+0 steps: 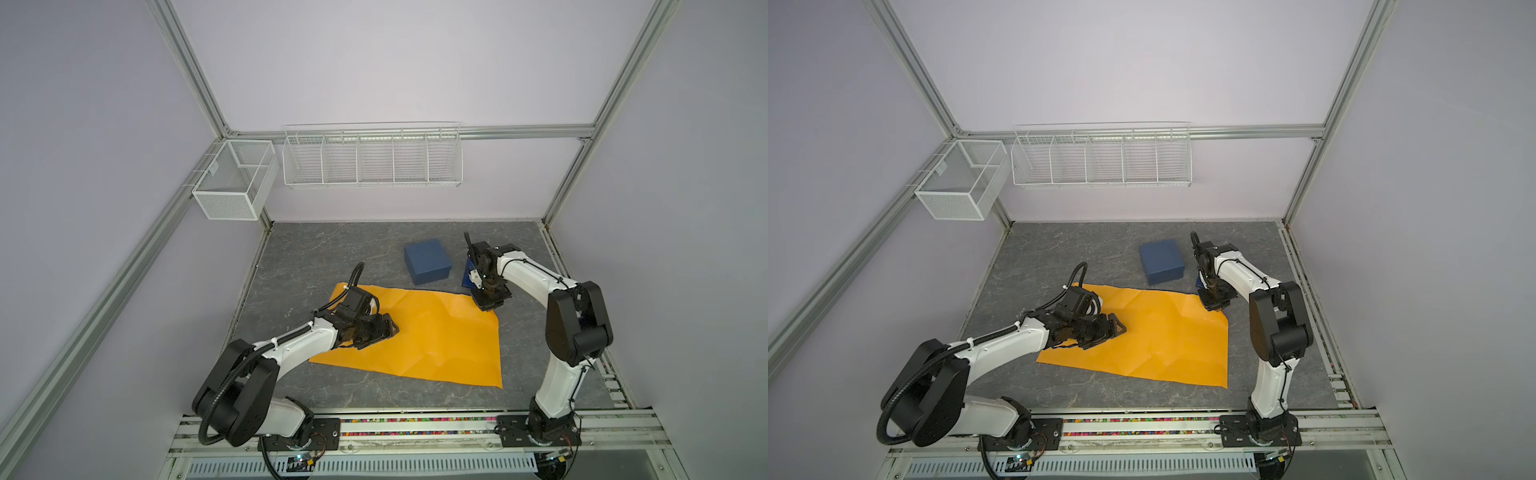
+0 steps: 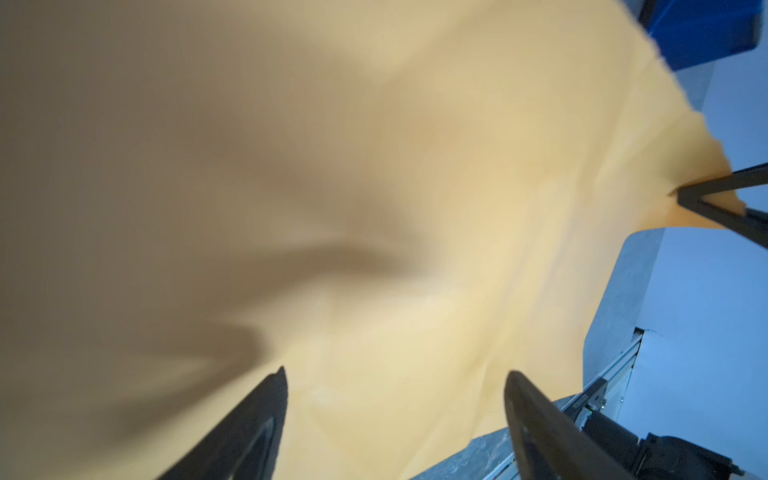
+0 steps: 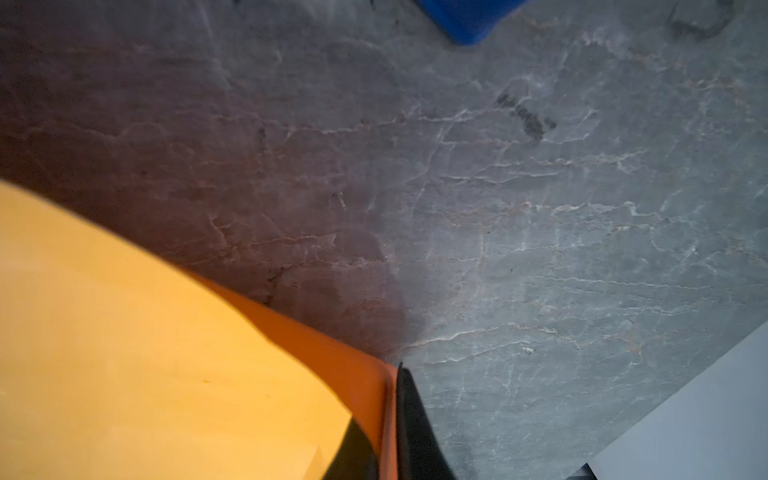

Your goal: Wrap the gift box in paper

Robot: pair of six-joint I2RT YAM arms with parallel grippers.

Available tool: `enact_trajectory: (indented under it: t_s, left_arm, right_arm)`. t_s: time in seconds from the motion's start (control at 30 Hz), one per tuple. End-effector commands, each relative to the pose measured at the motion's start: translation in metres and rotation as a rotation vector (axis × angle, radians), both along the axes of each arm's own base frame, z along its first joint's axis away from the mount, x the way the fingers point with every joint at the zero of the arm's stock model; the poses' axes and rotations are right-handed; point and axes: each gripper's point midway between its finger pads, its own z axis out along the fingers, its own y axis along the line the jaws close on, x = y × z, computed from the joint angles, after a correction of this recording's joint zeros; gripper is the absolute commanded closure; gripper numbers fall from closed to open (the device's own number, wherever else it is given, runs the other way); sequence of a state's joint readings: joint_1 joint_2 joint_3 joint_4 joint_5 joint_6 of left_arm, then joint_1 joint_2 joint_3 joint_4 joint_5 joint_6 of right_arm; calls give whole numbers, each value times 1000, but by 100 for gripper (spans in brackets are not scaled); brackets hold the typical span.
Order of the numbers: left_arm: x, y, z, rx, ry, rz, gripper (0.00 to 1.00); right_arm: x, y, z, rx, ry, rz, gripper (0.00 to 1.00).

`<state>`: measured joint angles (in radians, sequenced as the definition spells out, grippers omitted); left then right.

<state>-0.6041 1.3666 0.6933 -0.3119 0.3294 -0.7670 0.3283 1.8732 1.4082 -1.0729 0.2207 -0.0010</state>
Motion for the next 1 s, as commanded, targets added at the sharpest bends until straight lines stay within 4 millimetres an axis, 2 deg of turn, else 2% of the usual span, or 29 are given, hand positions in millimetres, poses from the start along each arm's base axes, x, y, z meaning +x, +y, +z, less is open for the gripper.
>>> enact_trajectory:
  t_s: [0.0,0.07,0.13,0.3,0.4,0.47,0.57,0.67,0.8,0.97]
  left_arm:
    - [22,20,35,81,-121,98,17]
    - [34,33,49,150,-185,116,16]
    - [45,48,53,200,-194,129,15]
    - [73,101,42,365,-130,194,15]
    - [87,127,29,455,-97,211,14]
    - [93,137,17,453,-53,219,14]
    - [94,139,0,435,-2,205,14]
    - [87,129,-15,384,39,178,14]
    - [70,124,-31,342,96,178,14]
    - [48,122,-39,317,138,189,15]
  right_arm:
    - [13,-3,-3,-45,-25,45,87]
    - [17,-2,-6,-47,-32,75,87]
    - [20,-2,-8,-53,-38,82,88]
    - [31,2,-14,-49,-51,99,87]
    - [37,1,-19,-65,-59,106,86]
    - [42,-3,-19,-91,-68,112,86]
    - [54,-6,-18,-113,-112,118,85]
    - [62,-2,-19,-92,-137,124,86]
    - [72,4,-24,-52,-141,123,87]
    - [78,6,-30,-42,-130,119,88]
